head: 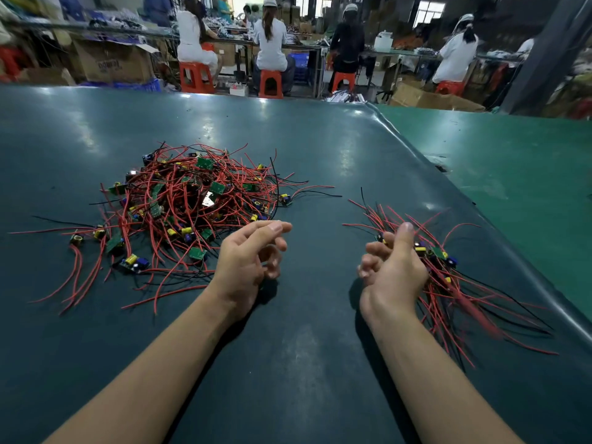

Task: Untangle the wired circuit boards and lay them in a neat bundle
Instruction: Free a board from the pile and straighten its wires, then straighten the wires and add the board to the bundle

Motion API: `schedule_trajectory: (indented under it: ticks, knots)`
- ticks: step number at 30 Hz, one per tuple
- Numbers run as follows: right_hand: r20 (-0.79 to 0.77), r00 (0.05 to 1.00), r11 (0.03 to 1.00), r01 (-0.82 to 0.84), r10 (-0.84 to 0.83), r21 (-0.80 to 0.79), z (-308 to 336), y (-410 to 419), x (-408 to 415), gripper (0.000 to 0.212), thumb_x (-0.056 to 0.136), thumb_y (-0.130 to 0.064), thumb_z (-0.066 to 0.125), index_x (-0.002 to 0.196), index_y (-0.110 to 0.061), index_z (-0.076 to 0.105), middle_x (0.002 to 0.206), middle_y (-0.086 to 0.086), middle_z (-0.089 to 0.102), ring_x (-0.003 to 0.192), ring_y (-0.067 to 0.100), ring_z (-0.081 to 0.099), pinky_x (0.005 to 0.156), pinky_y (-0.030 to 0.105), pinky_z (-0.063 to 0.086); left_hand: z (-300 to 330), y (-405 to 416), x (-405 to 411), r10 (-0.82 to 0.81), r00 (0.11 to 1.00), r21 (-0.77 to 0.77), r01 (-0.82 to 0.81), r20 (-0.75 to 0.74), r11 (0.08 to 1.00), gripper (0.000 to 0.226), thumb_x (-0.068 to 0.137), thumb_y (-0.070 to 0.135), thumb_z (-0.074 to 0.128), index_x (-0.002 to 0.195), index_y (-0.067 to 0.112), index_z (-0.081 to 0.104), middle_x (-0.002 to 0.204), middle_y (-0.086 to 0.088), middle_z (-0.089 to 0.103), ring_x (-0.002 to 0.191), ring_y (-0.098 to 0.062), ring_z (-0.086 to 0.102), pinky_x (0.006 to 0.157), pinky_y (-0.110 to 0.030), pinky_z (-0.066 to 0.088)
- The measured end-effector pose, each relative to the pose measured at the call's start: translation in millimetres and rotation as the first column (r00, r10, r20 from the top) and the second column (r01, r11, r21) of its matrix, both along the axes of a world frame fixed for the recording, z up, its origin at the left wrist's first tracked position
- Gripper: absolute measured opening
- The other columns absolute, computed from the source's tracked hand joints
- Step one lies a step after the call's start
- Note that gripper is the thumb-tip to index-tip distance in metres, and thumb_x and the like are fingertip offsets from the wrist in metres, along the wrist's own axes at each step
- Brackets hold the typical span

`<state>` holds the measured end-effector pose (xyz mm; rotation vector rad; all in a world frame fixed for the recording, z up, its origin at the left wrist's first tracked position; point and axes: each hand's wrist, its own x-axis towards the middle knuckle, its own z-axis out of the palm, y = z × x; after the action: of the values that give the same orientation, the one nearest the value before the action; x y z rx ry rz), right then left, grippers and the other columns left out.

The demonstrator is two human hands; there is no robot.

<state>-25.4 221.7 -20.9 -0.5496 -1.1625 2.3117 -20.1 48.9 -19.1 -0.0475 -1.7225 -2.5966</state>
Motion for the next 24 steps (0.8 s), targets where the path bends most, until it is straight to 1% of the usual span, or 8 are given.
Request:
schedule_trajectory:
  ticks: [3, 5, 7, 9, 11, 14, 20, 24]
  knots:
    - [0.005, 0.999, 0.986, -0.047, 0.047, 0.163, -0.7, -6.1, -0.2, 0.032, 0.102, -0.038, 0.046, 0.085, -0.013, 0.055, 0.047, -0.002, 0.056, 0.032, 0.01, 0.041, 0.034, 0.016, 0.026, -2.3, -0.3, 0.7, 0.207, 0.958, -0.385, -0.271, -0.2, 0.882, 0.011, 0.09, 0.016, 0.067, 0.08, 0.013, 0.07, 0.06, 0.004, 0.059, 0.049, -0.008, 0.046, 0.047, -0.018, 0.037]
    - [-0.003, 0.998, 0.974, -0.066, 0.068, 0.217, -1.1, -8.1, 0.1, 0.031, 0.103, -0.036, 0.046, 0.084, -0.014, 0.056, 0.048, -0.002, 0.056, 0.032, 0.011, 0.04, 0.034, 0.016, 0.026, -0.9, -7.5, 2.3, 0.247, 0.853, -0.629, -0.51, -0.46, 0.586, 0.008, 0.088, 0.017, 0.069, 0.081, 0.017, 0.071, 0.067, 0.007, 0.063, 0.061, -0.009, 0.054, 0.06, -0.024, 0.045]
    - [-0.003, 0.997, 0.97, -0.08, 0.083, 0.231, -2.0, -8.4, 0.3, 0.031, 0.103, -0.036, 0.046, 0.083, -0.014, 0.056, 0.048, -0.002, 0.055, 0.033, 0.011, 0.039, 0.034, 0.016, 0.027, 1.8, -19.8, 3.9, 0.203, 0.719, -0.676, -0.695, -0.665, 0.244, 0.006, 0.087, 0.019, 0.068, 0.089, 0.015, 0.071, 0.084, 0.001, 0.066, 0.081, -0.021, 0.056, 0.074, -0.036, 0.045]
    - [0.0, 0.995, 0.967, -0.098, 0.101, 0.235, -2.5, -8.4, -0.6, 0.031, 0.103, -0.035, 0.046, 0.082, -0.014, 0.057, 0.047, -0.002, 0.054, 0.034, 0.011, 0.039, 0.035, 0.016, 0.027, 2.3, -33.1, 1.9, 0.252, 0.692, -0.717, -0.697, -0.676, -0.011, 0.02, 0.086, 0.026, 0.066, 0.103, 0.016, 0.069, 0.099, -0.006, 0.063, 0.096, -0.031, 0.052, 0.081, -0.041, 0.039]
    - [0.008, 0.993, 0.961, -0.116, 0.118, 0.252, -2.9, -9.2, -1.0, 0.031, 0.102, -0.035, 0.047, 0.082, -0.015, 0.057, 0.048, -0.002, 0.054, 0.035, 0.01, 0.039, 0.035, 0.016, 0.027, 0.8, -45.4, -0.6, 0.361, 0.775, -0.853, -0.499, -0.519, -0.156, 0.037, 0.086, 0.035, 0.064, 0.118, 0.017, 0.062, 0.115, -0.011, 0.057, 0.109, -0.035, 0.046, 0.088, -0.045, 0.037]
    - [0.012, 0.989, 0.946, -0.143, 0.146, 0.29, -3.2, -10.6, 0.2, 0.03, 0.102, -0.035, 0.048, 0.082, -0.015, 0.059, 0.049, -0.001, 0.054, 0.037, 0.009, 0.041, 0.035, 0.017, 0.028, -4.5, -55.4, -3.7, 0.422, 0.844, -0.944, -0.291, -0.331, -0.158, 0.042, 0.09, 0.04, 0.059, 0.122, 0.014, 0.06, 0.126, -0.012, 0.051, 0.117, -0.036, 0.041, 0.094, -0.048, 0.039]
    - [0.02, 0.985, 0.927, -0.167, 0.171, 0.335, -1.9, -11.1, 2.9, 0.028, 0.102, -0.032, 0.048, 0.082, -0.015, 0.059, 0.049, -0.002, 0.053, 0.037, 0.008, 0.038, 0.036, 0.016, 0.028, -4.7, -61.2, -10.3, 0.534, 0.775, -0.908, -0.418, -0.338, 0.032, 0.042, 0.091, 0.024, 0.063, 0.128, 0.008, 0.053, 0.123, -0.021, 0.053, 0.112, -0.04, 0.049, 0.097, -0.046, 0.038]
    - [0.03, 0.984, 0.92, -0.177, 0.178, 0.349, -0.9, -12.0, 3.8, 0.027, 0.102, -0.03, 0.048, 0.082, -0.015, 0.059, 0.05, -0.001, 0.053, 0.037, 0.008, 0.038, 0.036, 0.017, 0.028, -8.7, -63.3, -10.8, 0.52, 0.771, -0.897, -0.442, -0.369, 0.018, 0.036, 0.09, 0.021, 0.065, 0.122, 0.008, 0.055, 0.109, -0.018, 0.063, 0.103, -0.039, 0.057, 0.088, -0.047, 0.043]
